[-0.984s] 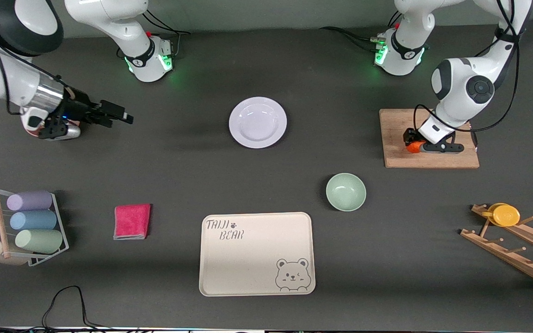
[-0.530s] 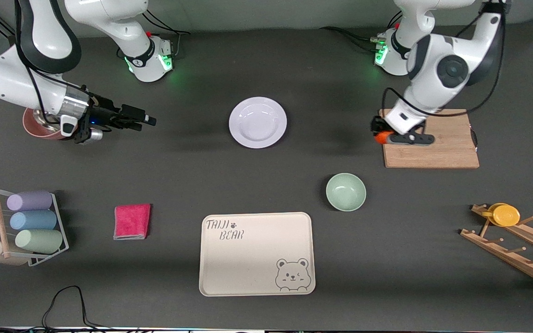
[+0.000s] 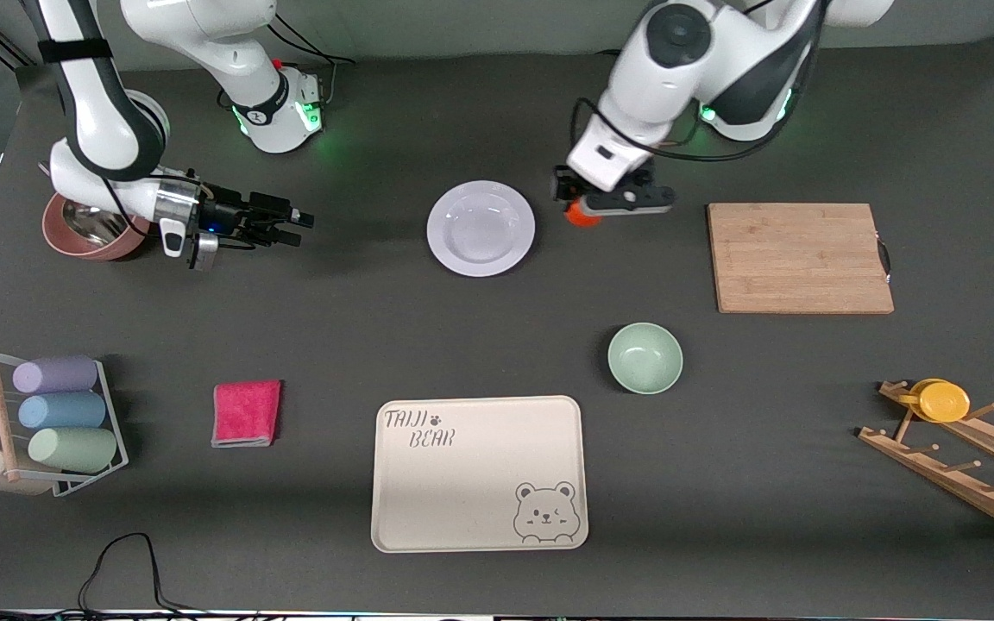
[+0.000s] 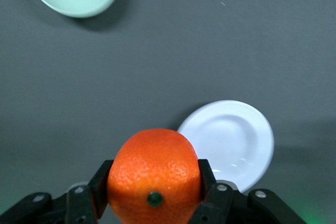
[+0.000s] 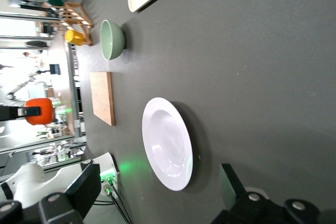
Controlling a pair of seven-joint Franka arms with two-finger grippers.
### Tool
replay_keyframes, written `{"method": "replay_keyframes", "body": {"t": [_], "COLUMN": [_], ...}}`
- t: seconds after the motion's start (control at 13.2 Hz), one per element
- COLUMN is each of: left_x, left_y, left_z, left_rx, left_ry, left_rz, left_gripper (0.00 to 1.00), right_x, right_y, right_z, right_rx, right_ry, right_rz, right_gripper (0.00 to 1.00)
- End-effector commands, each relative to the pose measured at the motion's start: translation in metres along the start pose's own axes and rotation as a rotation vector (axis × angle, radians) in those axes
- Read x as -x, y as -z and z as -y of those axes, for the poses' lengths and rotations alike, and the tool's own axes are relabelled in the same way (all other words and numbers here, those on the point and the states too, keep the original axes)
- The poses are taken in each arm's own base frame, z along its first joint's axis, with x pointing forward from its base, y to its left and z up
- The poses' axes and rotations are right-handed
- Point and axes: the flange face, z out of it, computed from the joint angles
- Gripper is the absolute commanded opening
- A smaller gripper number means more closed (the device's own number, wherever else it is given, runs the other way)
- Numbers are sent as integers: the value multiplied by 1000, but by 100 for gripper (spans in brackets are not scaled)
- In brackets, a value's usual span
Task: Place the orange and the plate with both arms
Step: 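Carry the orange with the left gripper over the white plate, then lower the orange onto the plate and open the left gripper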
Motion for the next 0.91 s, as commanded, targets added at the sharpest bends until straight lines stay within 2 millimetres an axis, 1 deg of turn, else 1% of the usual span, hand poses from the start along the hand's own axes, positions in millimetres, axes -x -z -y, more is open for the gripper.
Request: {"method": "replay_keyframes", "body": {"t": [0.0,0.08,0.15,0.23,0.3,0.38,0.53,0.61,0.68,0.83], "left_x": [17,35,47,50,49,45,43,52,61,67], "left_y": [-38,-64,-90,-112,-134,-152,-178,-202,-216,-233], "left_z": [-70,-96,-114,-129,-139,-142,-147,-149,-151,-144], "left_rx": [-49,-89,-115,-130,-144,-159,-129,-128,-124,-146], "left_ry": [102,119,132,147,161,164,196,217,228,236], "left_rz": [-21,-57,-83,-106,-118,-129,-136,-133,-151,-169], "left_gripper": [0,0,0,0,0,0,0,0,0,0], "right_x": [20,29,37,46,51,55,59,61,62,60], "right_y": [-27,-40,-49,-58,-64,-67,-71,-72,-74,-74], "right_z": [-42,-58,-75,-90,-100,-109,-118,-120,-122,-122], "right_rx": [-78,-121,-158,-191,-215,-226,-255,-265,-267,-267], "right_ry": [40,52,59,57,65,59,61,60,58,68], "right_rz": [-31,-32,-38,-35,-42,-42,-55,-63,-61,-63], "right_gripper": [100,100,100,100,100,100,100,100,100,100]}}
